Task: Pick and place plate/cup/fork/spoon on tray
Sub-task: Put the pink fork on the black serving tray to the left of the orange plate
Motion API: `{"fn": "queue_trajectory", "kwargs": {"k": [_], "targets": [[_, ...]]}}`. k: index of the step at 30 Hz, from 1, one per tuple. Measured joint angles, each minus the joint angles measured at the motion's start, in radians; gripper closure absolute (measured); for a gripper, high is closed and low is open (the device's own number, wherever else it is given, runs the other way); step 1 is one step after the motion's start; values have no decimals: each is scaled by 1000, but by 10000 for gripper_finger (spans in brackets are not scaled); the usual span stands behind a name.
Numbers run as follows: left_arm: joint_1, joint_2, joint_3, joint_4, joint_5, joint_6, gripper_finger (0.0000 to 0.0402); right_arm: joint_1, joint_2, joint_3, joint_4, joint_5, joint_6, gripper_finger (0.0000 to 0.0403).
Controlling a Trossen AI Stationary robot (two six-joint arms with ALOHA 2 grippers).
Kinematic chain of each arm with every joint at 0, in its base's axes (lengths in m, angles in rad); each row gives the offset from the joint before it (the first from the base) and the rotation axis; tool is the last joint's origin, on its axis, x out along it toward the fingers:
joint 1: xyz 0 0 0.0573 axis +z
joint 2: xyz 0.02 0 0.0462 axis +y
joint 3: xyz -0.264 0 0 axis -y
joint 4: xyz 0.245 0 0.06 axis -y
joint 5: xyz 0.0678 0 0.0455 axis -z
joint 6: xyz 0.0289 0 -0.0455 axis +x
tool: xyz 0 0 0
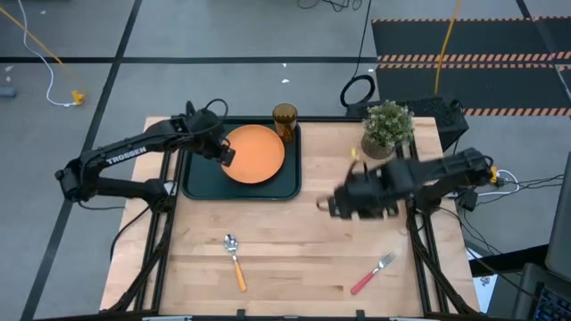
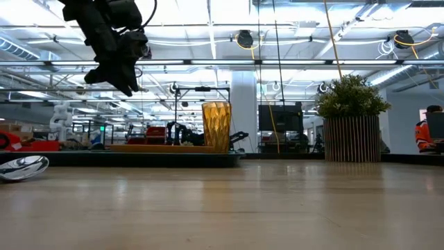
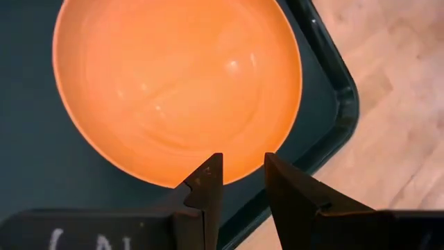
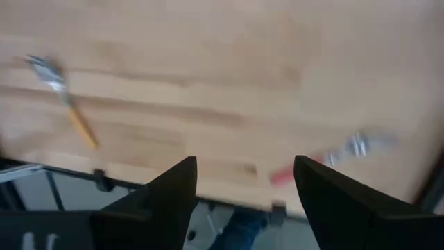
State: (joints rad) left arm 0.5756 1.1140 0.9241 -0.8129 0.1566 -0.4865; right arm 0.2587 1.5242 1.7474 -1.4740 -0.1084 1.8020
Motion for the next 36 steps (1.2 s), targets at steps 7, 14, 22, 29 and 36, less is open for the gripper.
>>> {"fn": "queue_trajectory", "kwargs": {"k": [7, 14, 22, 29, 36], "targets": [[-16, 0, 0, 0, -17, 44, 295, 187, 0, -90, 7, 3, 323, 170], [-16, 0, 0, 2, -17, 8, 295, 340, -1, -219, 33, 6, 446, 170], [-30, 0, 0, 1, 0, -93, 295, 470, 0, -411, 235, 10, 509, 170], [-87, 0, 0, 1, 1, -106, 295, 532, 0, -615, 542, 56, 515, 170], [-143, 0, -1, 0, 0, -182, 295, 586, 0, -822, 866, 55, 524, 170]]}}
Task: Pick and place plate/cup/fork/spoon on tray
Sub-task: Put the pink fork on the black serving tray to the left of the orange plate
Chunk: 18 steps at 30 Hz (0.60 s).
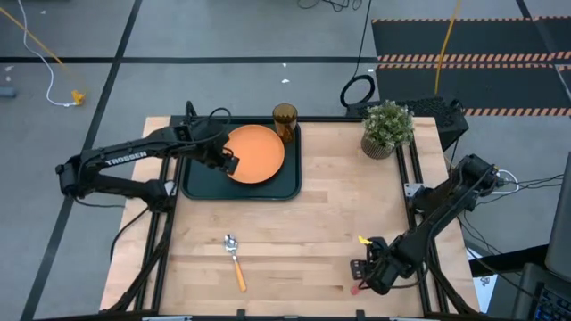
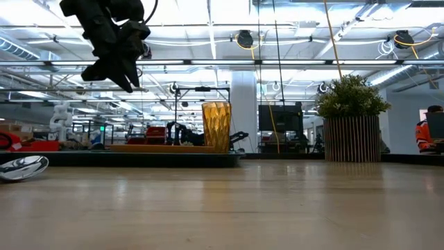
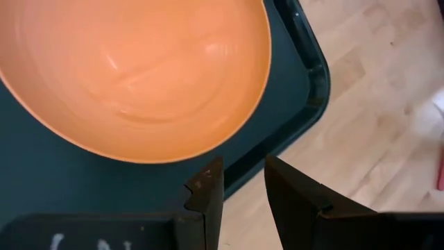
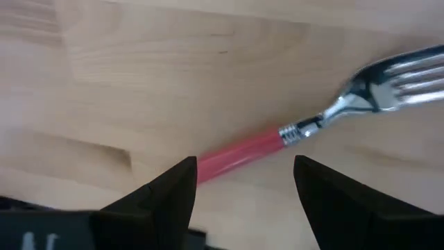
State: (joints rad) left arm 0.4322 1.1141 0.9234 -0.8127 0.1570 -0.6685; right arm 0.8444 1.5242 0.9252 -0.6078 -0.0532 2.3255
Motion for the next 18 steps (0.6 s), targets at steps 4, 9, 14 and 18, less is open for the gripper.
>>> {"fn": "queue_trajectory", "kwargs": {"k": [4, 9, 14, 18], "targets": [[-34, 0, 0, -1, 0, -29, 295, 17, 0, -54, 54, 0, 1, 170], [-78, 0, 0, -6, -22, -62, 295, 29, 0, -58, 5, 0, 1, 170], [-106, 0, 0, -6, -55, -99, 295, 28, 0, -59, 0, 0, -1, 170], [-118, 0, 0, -6, -68, -114, 295, 28, 0, -59, 6, -11, -1, 170]]}}
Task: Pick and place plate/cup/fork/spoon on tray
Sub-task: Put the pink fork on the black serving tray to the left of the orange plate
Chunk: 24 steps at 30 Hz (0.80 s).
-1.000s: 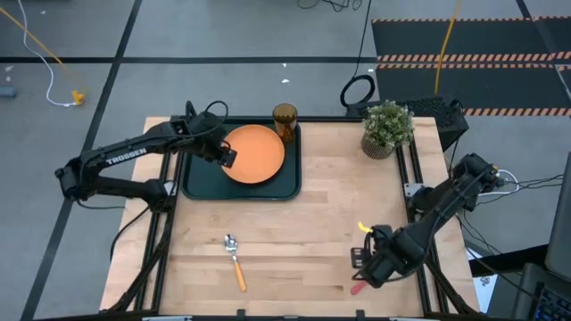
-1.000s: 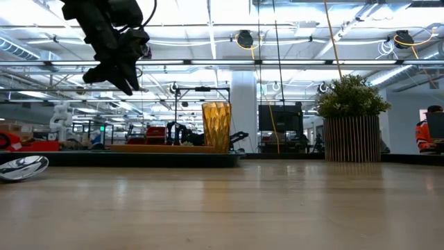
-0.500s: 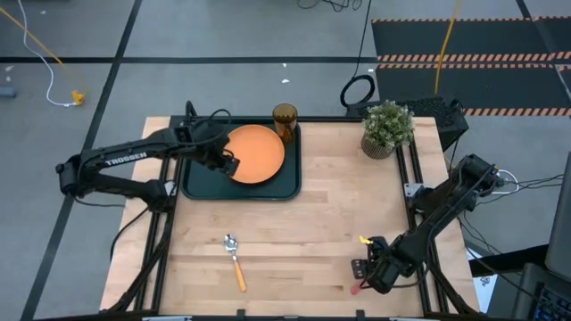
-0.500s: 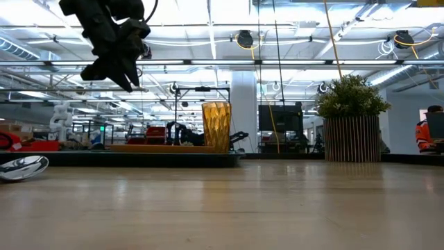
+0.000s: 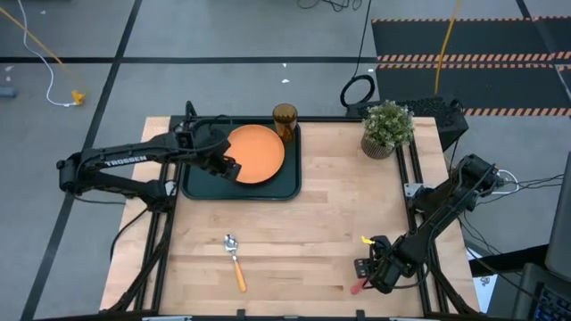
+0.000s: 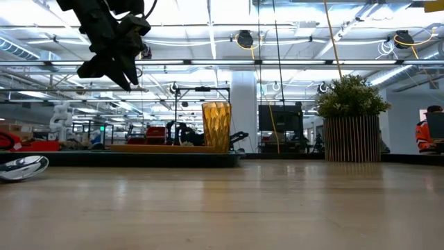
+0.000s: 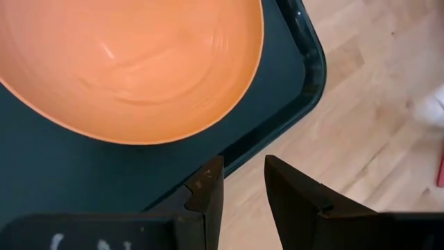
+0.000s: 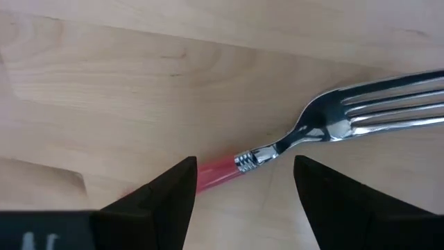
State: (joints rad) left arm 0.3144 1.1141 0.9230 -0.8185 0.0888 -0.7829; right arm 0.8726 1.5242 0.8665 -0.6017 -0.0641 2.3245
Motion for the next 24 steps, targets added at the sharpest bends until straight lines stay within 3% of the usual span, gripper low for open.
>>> {"fn": "queue_trajectory", "kwargs": {"k": [7, 15, 24], "targets": [[-5, 0, 0, 0, -15, -12, 295, -9, 4, -2, 7, -16, 1, 170], [-5, 0, 0, 0, -26, -8, 295, -36, 6, -70, 140, -15, -2, 170], [-5, 0, 0, 0, -37, -6, 295, -45, 4, -96, 135, 62, -38, 170]]}}
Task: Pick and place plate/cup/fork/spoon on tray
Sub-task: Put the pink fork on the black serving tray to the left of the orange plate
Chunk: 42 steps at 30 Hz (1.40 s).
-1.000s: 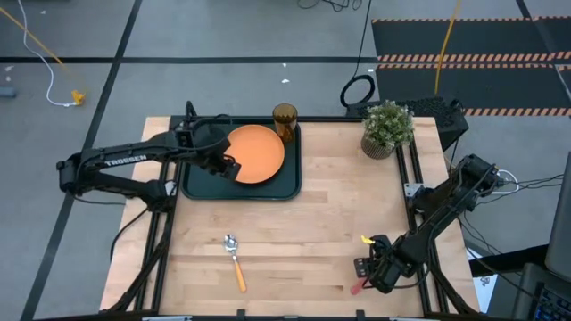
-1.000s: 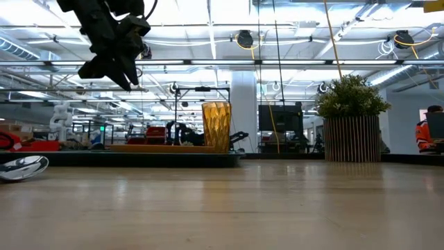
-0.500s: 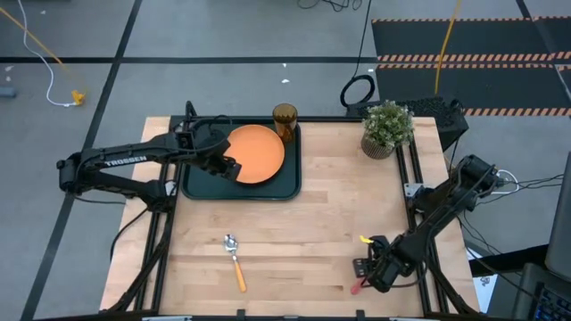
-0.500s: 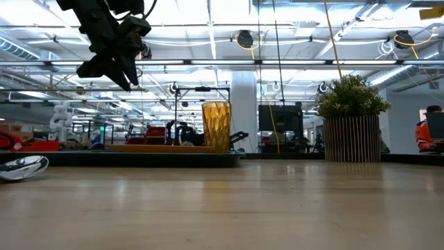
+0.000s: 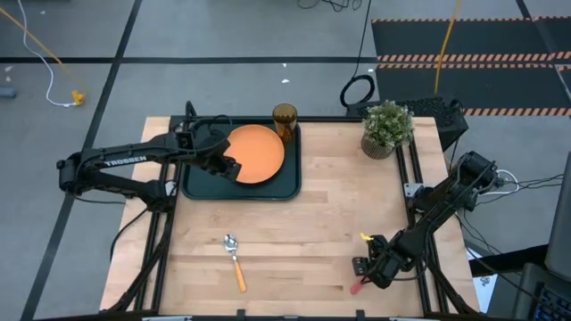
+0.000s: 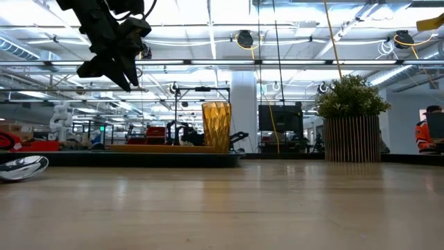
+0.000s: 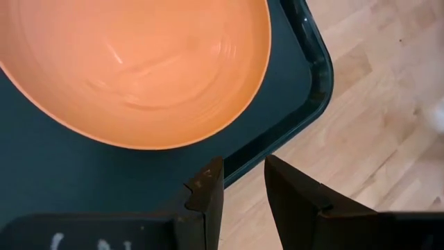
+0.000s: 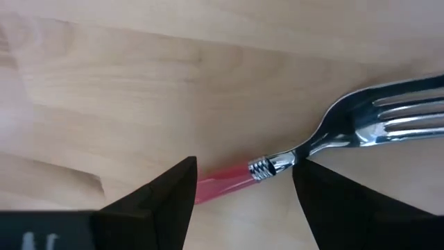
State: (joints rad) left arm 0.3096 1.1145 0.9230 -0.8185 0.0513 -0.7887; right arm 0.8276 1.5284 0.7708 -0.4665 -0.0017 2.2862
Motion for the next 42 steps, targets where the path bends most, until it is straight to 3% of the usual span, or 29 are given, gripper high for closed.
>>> {"fn": "queue_trajectory", "kwargs": {"k": [22, 36, 42], "targets": [[0, 0, 0, 0, -1, 0, 295, -103, 3, 3, 32, 58, -3, 170], [0, 0, 0, 0, -16, -4, 295, -156, 3, 5, 20, 214, -28, 170], [0, 0, 0, 0, -17, -6, 295, -170, 3, 5, 20, 226, -63, 170]]}}
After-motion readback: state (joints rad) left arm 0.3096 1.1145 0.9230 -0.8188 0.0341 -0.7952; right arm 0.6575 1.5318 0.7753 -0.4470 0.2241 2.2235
